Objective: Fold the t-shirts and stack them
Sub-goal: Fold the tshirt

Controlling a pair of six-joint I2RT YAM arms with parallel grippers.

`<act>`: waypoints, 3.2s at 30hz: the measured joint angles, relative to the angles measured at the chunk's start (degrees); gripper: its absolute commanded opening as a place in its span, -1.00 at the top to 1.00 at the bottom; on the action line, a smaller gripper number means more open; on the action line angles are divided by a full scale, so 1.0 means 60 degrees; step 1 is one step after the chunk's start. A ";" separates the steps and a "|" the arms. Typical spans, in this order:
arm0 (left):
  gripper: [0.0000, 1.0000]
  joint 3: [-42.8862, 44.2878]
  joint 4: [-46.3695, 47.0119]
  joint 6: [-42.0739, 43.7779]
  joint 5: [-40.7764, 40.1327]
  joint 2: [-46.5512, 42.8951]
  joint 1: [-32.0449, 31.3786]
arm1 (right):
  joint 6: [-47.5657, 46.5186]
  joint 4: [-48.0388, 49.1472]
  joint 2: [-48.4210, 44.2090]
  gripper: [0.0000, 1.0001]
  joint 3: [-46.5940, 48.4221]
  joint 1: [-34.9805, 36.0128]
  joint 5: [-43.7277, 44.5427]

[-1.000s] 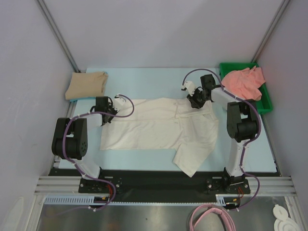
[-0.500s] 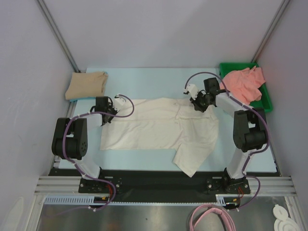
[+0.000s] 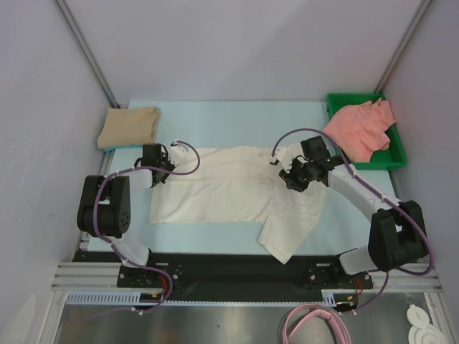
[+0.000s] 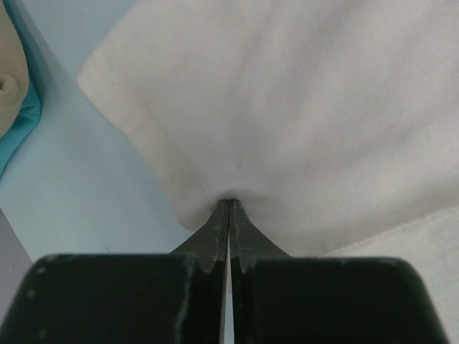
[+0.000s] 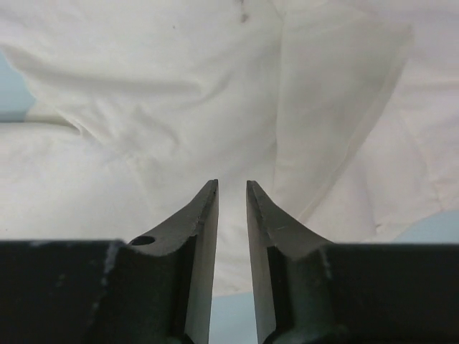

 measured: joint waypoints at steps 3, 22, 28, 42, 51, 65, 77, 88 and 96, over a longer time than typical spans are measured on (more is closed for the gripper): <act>0.98 0.0000 0.0000 0.0000 0.0000 0.0000 0.0000 | 0.0164 0.0047 -0.0699 0.44 -0.0106 -0.0022 -0.0018; 0.98 0.0000 0.0000 0.0000 0.0000 0.0000 0.0000 | 0.0867 -0.0302 0.4703 0.07 0.4801 -0.1574 -0.1785; 0.98 0.0000 0.0000 0.0000 0.0000 0.0000 0.0000 | 0.0827 -0.0874 0.5096 0.06 0.5227 -0.1555 -0.2073; 0.98 0.0000 0.0000 0.0000 0.0000 0.0000 0.0000 | 0.0739 -0.1158 0.5843 0.15 0.5278 -0.1555 -0.2022; 0.98 0.0000 0.0000 0.0000 0.0000 0.0000 0.0000 | 0.0506 -0.1217 0.5705 0.96 0.5125 -0.1555 -0.2178; 0.98 0.0000 0.0000 0.0000 0.0000 0.0000 0.0000 | 0.0342 -0.1370 0.2929 0.79 0.2743 -0.0776 -0.2335; 0.96 0.0000 0.0000 0.0000 0.0000 0.0000 0.0000 | 0.0557 -0.1672 0.2320 0.37 0.2022 -0.0430 -0.2641; 0.28 0.0138 -0.0973 -0.0084 0.0645 -0.0506 0.0197 | 0.1796 0.0601 0.2634 0.14 0.2586 -0.2521 -0.1781; 0.17 0.3388 -0.2703 -0.0805 0.1031 0.0488 0.0517 | 0.2605 0.1639 0.4036 0.12 0.3661 -0.3107 -0.0907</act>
